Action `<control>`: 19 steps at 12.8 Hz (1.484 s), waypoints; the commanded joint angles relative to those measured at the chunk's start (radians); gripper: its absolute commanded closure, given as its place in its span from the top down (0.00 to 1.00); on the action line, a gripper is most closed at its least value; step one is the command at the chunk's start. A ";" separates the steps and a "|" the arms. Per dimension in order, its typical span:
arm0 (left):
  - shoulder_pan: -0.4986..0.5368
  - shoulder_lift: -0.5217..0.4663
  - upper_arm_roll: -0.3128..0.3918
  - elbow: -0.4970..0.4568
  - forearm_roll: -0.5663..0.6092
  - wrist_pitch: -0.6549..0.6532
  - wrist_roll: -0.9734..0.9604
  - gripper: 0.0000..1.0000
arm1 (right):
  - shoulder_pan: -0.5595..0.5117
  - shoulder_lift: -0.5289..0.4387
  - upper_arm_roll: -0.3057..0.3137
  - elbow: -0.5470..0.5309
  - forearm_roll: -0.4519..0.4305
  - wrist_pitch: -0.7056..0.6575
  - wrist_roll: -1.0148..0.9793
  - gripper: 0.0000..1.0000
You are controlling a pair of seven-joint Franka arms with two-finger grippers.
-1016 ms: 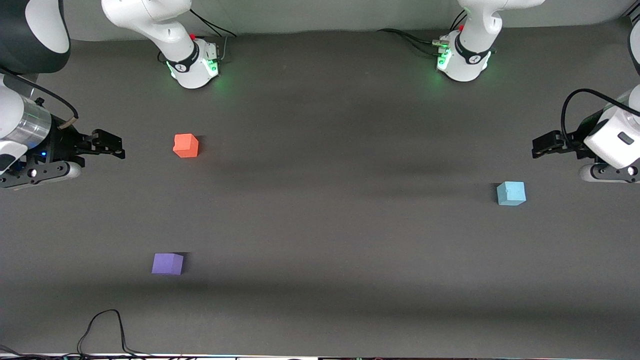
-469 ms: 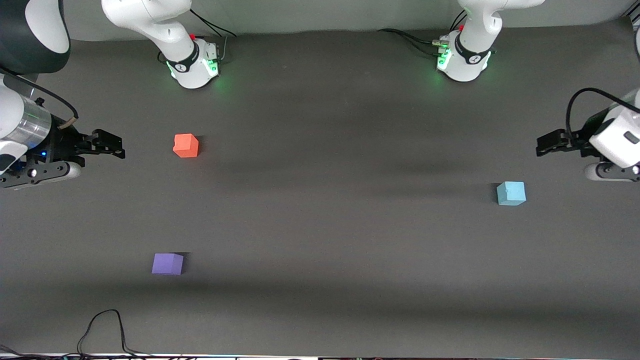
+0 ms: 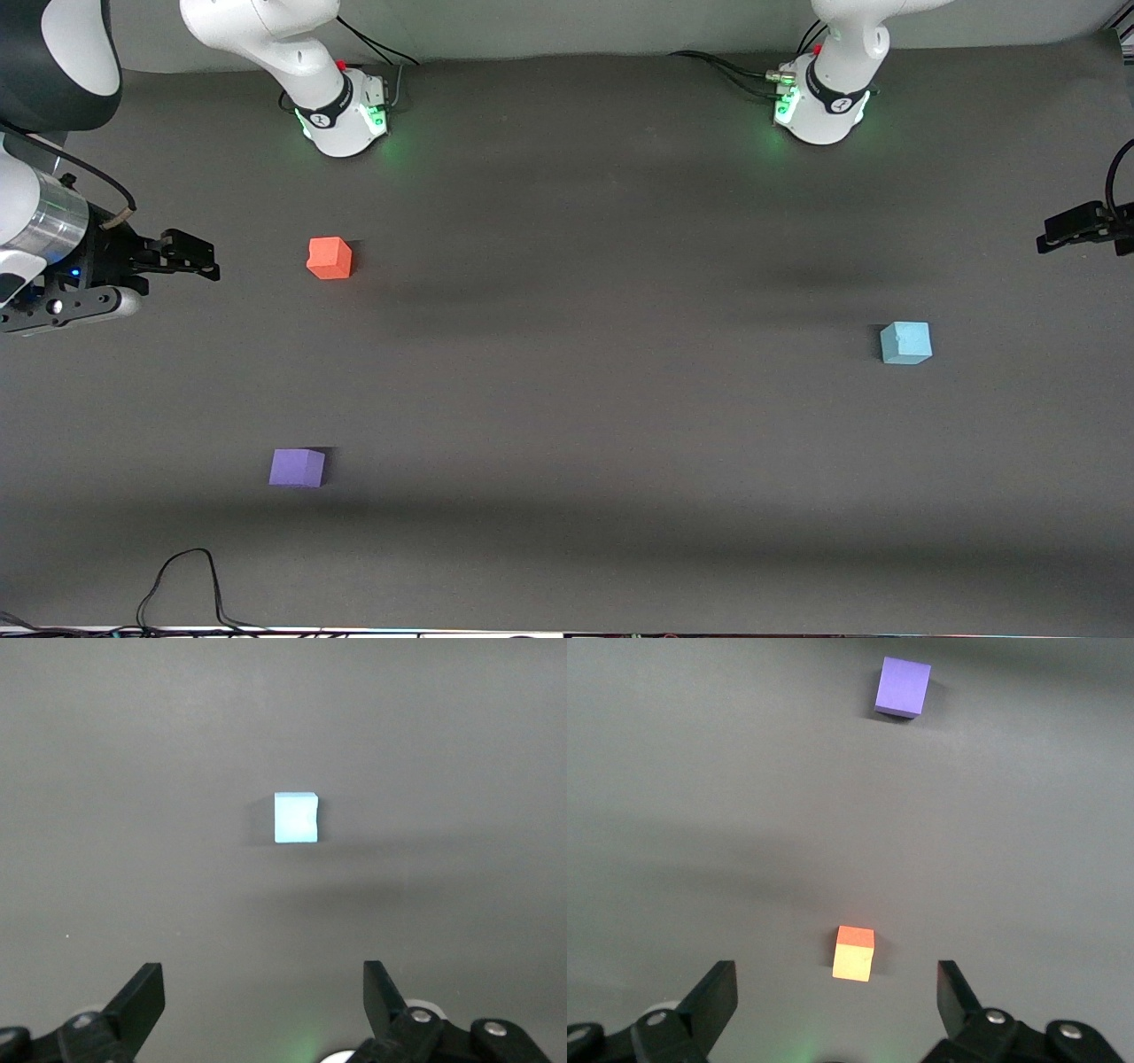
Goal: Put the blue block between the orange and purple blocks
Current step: 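Move the left gripper toward the light blue cube, then lower the left gripper and grasp the light blue cube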
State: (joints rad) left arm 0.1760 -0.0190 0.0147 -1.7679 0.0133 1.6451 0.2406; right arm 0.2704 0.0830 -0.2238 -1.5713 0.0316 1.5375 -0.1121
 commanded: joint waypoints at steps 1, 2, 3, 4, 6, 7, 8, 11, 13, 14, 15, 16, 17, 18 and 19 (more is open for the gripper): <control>-0.012 -0.099 -0.010 -0.221 0.013 0.175 0.005 1.00 | 0.010 -0.017 -0.009 -0.015 0.002 -0.007 0.017 1.00; -0.015 -0.102 -0.010 -0.284 0.013 0.252 0.005 1.00 | 0.009 -0.017 -0.009 -0.015 0.002 -0.007 0.017 1.00; -0.018 -0.096 -0.012 -0.338 0.013 0.324 0.005 1.00 | 0.009 -0.017 -0.009 -0.013 0.002 -0.007 0.017 1.00; -0.020 -0.088 -0.013 -0.396 0.013 0.408 0.005 1.00 | 0.009 -0.017 -0.009 -0.015 0.002 -0.007 0.017 1.00; -0.023 -0.044 -0.013 -0.500 0.013 0.583 0.008 1.00 | 0.007 -0.017 -0.011 -0.016 0.002 -0.004 0.017 1.00; -0.023 0.000 -0.013 -0.521 0.013 0.651 0.011 1.00 | 0.006 -0.017 -0.011 -0.016 0.002 -0.002 0.017 1.00; -0.023 0.049 -0.013 -0.528 0.014 0.712 0.011 1.00 | 0.006 -0.017 -0.011 -0.016 0.002 -0.002 0.017 1.00; -0.024 0.184 -0.016 -0.542 0.014 0.884 0.013 1.00 | 0.006 -0.014 -0.011 -0.018 0.002 0.003 0.015 1.00; -0.044 0.246 -0.016 -0.553 0.013 0.965 0.011 1.00 | 0.006 -0.009 -0.011 -0.018 0.002 0.006 0.014 1.00; -0.046 0.276 -0.016 -0.558 0.013 0.999 0.013 1.00 | 0.006 -0.008 -0.011 -0.019 0.002 0.007 0.015 1.00; -0.046 0.303 -0.016 -0.565 0.013 1.034 0.011 1.00 | 0.006 -0.006 -0.011 -0.021 0.002 0.007 0.015 1.00; -0.046 0.326 -0.016 -0.570 0.013 1.070 0.011 1.00 | 0.006 -0.006 -0.011 -0.024 0.002 0.007 0.014 1.00; -0.044 0.338 -0.016 -0.573 0.013 1.079 0.011 1.00 | 0.004 -0.006 -0.011 -0.023 0.002 0.009 0.014 1.00; -0.044 0.343 -0.016 -0.571 0.013 1.081 0.013 1.00 | 0.004 -0.006 -0.011 -0.021 0.002 0.009 0.014 1.00; -0.043 0.343 -0.016 -0.567 0.013 1.081 0.013 1.00 | 0.004 -0.005 -0.011 -0.022 0.002 0.012 0.012 1.00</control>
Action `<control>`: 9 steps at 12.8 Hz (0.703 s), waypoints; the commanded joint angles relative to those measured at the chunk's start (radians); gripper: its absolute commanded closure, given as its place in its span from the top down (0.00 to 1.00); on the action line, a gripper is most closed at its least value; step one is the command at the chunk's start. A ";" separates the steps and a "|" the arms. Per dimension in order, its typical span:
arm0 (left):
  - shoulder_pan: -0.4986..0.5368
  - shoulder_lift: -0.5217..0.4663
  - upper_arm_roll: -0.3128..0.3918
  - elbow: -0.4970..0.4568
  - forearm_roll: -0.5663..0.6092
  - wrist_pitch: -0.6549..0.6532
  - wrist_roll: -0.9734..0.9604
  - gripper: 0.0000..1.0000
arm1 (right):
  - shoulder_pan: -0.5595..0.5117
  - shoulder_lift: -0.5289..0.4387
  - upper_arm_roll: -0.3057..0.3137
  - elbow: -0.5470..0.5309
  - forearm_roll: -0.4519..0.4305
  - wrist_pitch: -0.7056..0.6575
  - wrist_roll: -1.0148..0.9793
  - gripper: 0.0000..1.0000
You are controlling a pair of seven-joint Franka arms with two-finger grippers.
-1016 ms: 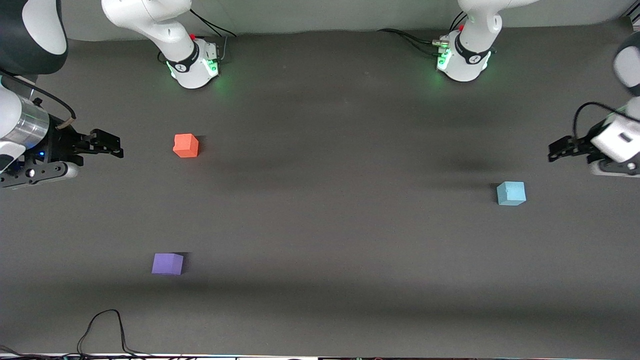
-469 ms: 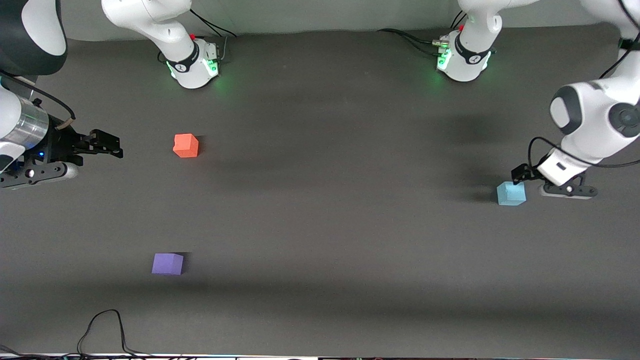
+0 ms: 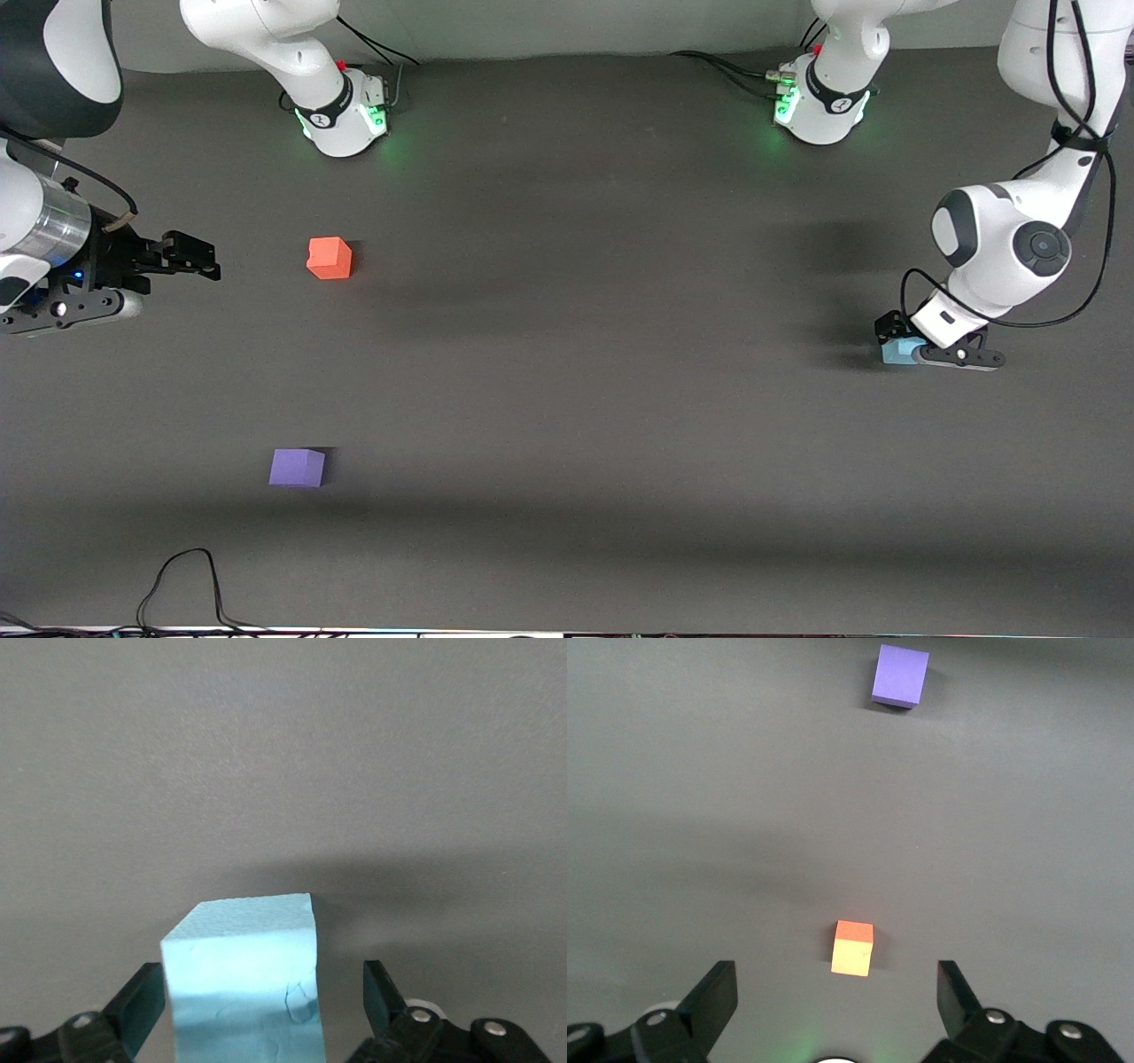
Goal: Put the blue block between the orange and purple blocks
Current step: 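Lower the left gripper and grasp the light blue cube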
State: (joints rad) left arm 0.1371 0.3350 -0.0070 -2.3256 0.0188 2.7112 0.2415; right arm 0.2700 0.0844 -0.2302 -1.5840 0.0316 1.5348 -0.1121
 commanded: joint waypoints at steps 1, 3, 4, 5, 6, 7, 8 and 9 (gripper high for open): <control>-0.002 -0.007 0.006 -0.006 0.007 0.015 0.012 1.00 | 0.005 -0.005 -0.004 -0.011 0.002 0.018 0.012 1.00; -0.001 0.002 0.006 0.006 0.007 0.016 0.010 0.86 | 0.005 -0.005 -0.004 -0.010 0.002 0.018 0.012 1.00; 0.001 0.007 0.006 0.009 0.006 0.018 0.010 0.73 | 0.005 -0.005 -0.004 -0.010 0.002 0.018 0.012 1.00; 0.004 0.010 0.006 0.009 0.007 0.019 0.010 0.63 | 0.006 -0.005 -0.004 -0.011 0.002 0.018 0.012 1.00; 0.004 0.010 0.006 0.009 0.006 0.019 0.010 0.55 | 0.008 -0.005 -0.004 -0.011 0.002 0.018 0.014 1.00; 0.004 0.010 0.006 0.009 0.006 0.019 0.010 0.52 | 0.008 -0.005 -0.004 -0.010 0.002 0.018 0.012 1.00; 0.004 0.010 0.006 0.011 0.006 0.018 0.010 0.52 | 0.008 -0.005 -0.004 -0.010 0.002 0.018 0.012 1.00; 0.004 0.006 0.006 0.029 0.006 0.006 0.009 0.52 | 0.006 -0.003 -0.004 -0.010 0.002 0.018 0.012 1.00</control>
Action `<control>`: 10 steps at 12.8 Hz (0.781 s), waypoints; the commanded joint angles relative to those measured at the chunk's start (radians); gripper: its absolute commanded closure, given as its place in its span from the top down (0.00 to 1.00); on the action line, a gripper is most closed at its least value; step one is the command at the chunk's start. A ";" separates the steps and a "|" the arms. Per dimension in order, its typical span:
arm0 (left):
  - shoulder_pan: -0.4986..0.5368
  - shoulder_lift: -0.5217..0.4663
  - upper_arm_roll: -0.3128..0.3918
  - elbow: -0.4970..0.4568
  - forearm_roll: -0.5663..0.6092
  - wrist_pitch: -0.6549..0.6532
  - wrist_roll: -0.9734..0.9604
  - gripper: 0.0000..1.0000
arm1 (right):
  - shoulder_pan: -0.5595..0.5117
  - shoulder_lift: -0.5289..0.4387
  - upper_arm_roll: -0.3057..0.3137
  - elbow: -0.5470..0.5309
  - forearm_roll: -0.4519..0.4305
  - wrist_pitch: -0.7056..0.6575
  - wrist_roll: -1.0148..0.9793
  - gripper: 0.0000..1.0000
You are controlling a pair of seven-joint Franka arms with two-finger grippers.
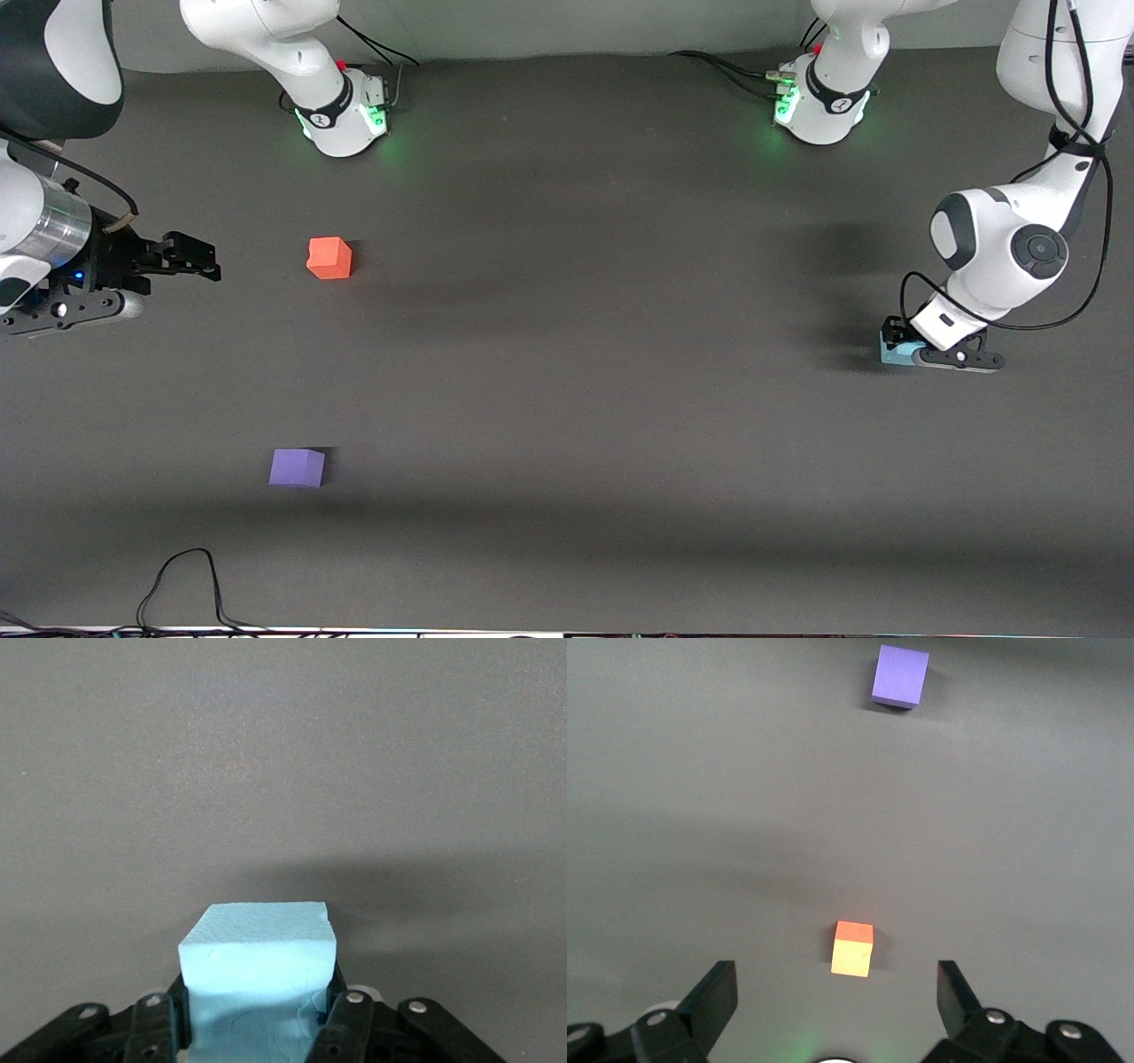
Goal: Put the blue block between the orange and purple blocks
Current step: 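Lower the left gripper and grasp the light blue cube, then lift the blue cube and carry it toward the table middle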
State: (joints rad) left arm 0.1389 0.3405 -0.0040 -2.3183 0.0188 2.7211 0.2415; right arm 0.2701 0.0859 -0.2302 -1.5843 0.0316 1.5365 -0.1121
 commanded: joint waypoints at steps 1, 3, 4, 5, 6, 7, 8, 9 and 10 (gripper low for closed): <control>0.001 -0.017 0.002 0.055 0.006 -0.042 0.002 0.52 | 0.008 0.000 -0.004 -0.011 0.002 0.016 0.014 1.00; -0.013 -0.060 -0.001 0.195 0.004 -0.291 -0.024 0.52 | 0.009 0.000 -0.003 -0.011 0.002 0.016 0.014 1.00; -0.031 -0.073 -0.010 0.274 0.004 -0.433 -0.069 0.52 | 0.008 0.000 -0.003 -0.010 0.002 0.016 0.014 1.00; -0.063 -0.074 -0.011 0.360 0.004 -0.548 -0.124 0.52 | 0.008 0.000 -0.003 -0.009 0.002 0.016 0.014 1.00; -0.103 -0.072 -0.011 0.419 0.004 -0.634 -0.189 0.52 | 0.009 0.000 -0.003 -0.009 0.002 0.016 0.014 1.00; -0.148 -0.072 -0.011 0.466 0.003 -0.702 -0.265 0.52 | 0.009 0.000 -0.003 -0.009 0.002 0.016 0.014 1.00; -0.207 -0.068 -0.011 0.509 0.001 -0.749 -0.357 0.52 | 0.009 0.000 -0.003 -0.009 0.002 0.016 0.014 1.00; -0.272 -0.061 -0.011 0.548 0.000 -0.788 -0.469 0.52 | 0.009 0.002 -0.003 -0.011 0.002 0.016 0.014 1.00; -0.342 -0.054 -0.011 0.578 -0.005 -0.805 -0.579 0.52 | 0.009 0.002 -0.003 -0.010 0.002 0.016 0.014 1.00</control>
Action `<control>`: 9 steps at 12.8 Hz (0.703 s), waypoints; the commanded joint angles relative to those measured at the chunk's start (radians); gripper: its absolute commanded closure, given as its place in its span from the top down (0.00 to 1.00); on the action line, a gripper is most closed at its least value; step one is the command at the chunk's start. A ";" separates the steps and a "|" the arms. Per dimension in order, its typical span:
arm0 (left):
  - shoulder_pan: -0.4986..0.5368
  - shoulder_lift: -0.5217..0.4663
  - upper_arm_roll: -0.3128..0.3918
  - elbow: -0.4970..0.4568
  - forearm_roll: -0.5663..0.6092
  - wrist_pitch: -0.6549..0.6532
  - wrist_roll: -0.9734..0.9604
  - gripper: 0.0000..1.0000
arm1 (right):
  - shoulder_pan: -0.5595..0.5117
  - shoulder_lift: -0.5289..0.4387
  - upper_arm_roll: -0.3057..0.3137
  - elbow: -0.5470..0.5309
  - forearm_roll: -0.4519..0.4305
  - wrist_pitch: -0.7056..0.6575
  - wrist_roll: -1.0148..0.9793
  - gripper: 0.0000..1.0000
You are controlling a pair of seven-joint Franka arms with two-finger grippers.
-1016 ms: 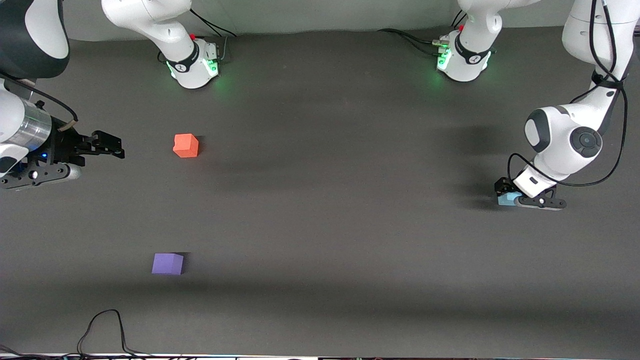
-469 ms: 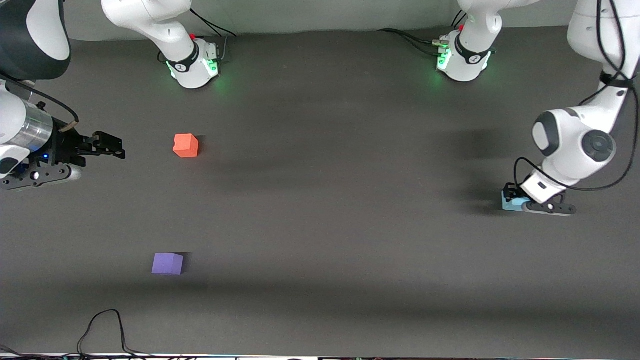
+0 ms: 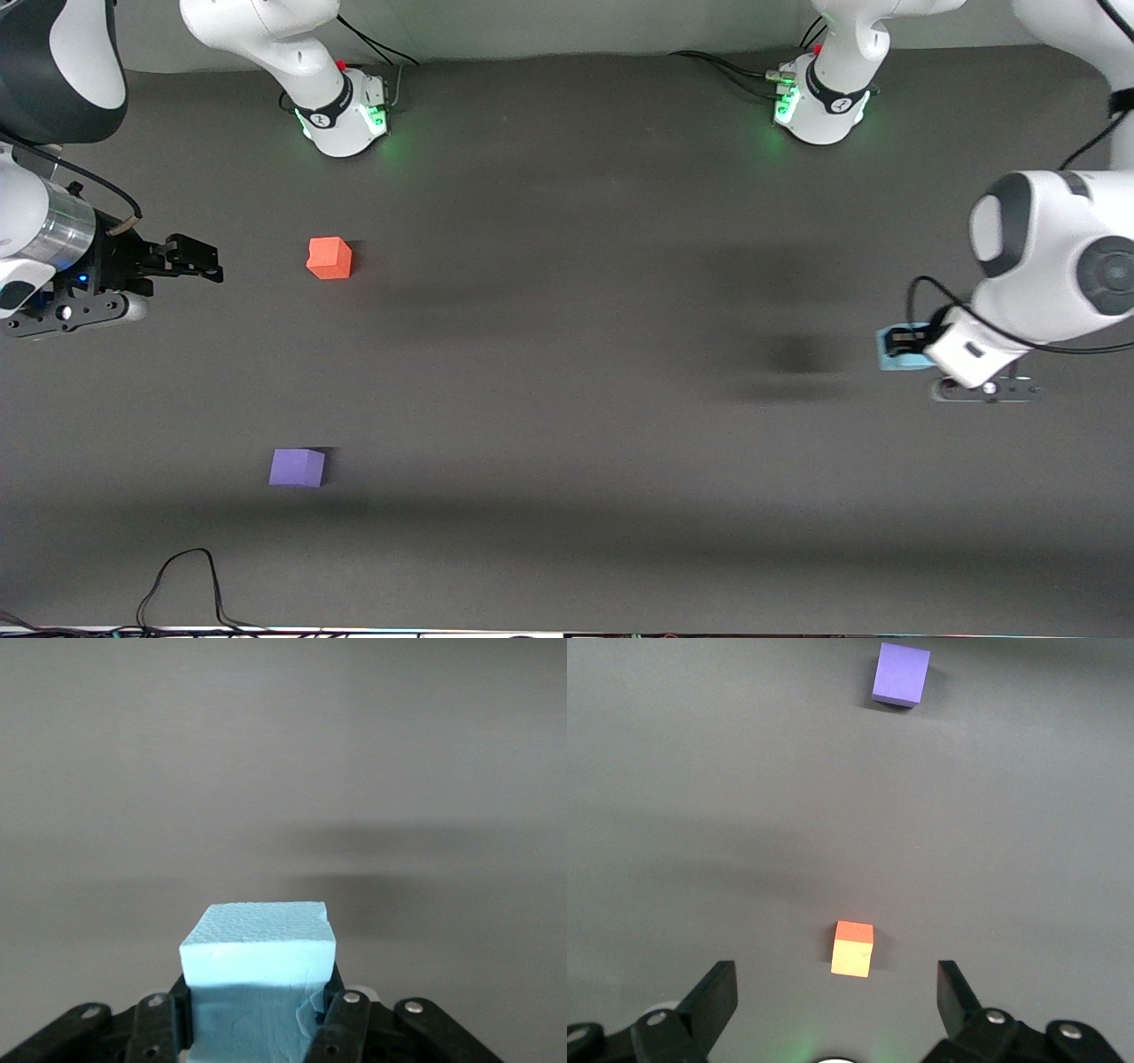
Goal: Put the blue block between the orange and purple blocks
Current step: 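Lift the blue cube and carry it toward the table middle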
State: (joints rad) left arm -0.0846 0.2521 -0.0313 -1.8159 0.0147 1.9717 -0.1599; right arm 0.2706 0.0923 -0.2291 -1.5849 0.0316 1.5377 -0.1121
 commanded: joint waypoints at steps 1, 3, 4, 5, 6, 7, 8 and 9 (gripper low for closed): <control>-0.195 0.045 0.016 0.104 -0.002 -0.056 -0.293 0.52 | 0.009 -0.005 -0.004 -0.009 0.002 0.015 0.014 1.00; -0.356 0.120 0.016 0.202 -0.001 -0.047 -0.517 0.52 | 0.010 -0.005 -0.004 -0.010 0.002 0.015 0.014 1.00; -0.416 0.168 0.016 0.267 -0.002 -0.045 -0.594 0.52 | 0.009 -0.005 -0.004 -0.010 0.002 0.015 0.014 1.00; -0.470 0.218 0.016 0.329 0.001 -0.044 -0.659 0.52 | 0.009 -0.005 -0.004 -0.010 0.002 0.015 0.012 1.00; -0.521 0.275 0.016 0.389 0.002 -0.040 -0.718 0.52 | 0.009 -0.005 -0.004 -0.010 0.002 0.015 0.014 1.00; -0.584 0.336 0.016 0.458 0.005 -0.037 -0.766 0.52 | 0.009 -0.005 -0.004 -0.010 0.002 0.015 0.012 1.00; -0.633 0.396 0.017 0.521 0.008 -0.036 -0.800 0.52 | 0.009 -0.005 -0.004 -0.010 0.002 0.015 0.012 1.00; -0.674 0.458 0.017 0.573 0.014 -0.034 -0.826 0.52 | 0.009 -0.005 -0.004 -0.010 0.002 0.015 0.012 1.00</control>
State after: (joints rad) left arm -0.6789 0.5634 -0.0384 -1.4144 0.0141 1.9591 -0.9220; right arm 0.2712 0.0933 -0.2285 -1.5854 0.0316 1.5381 -0.1121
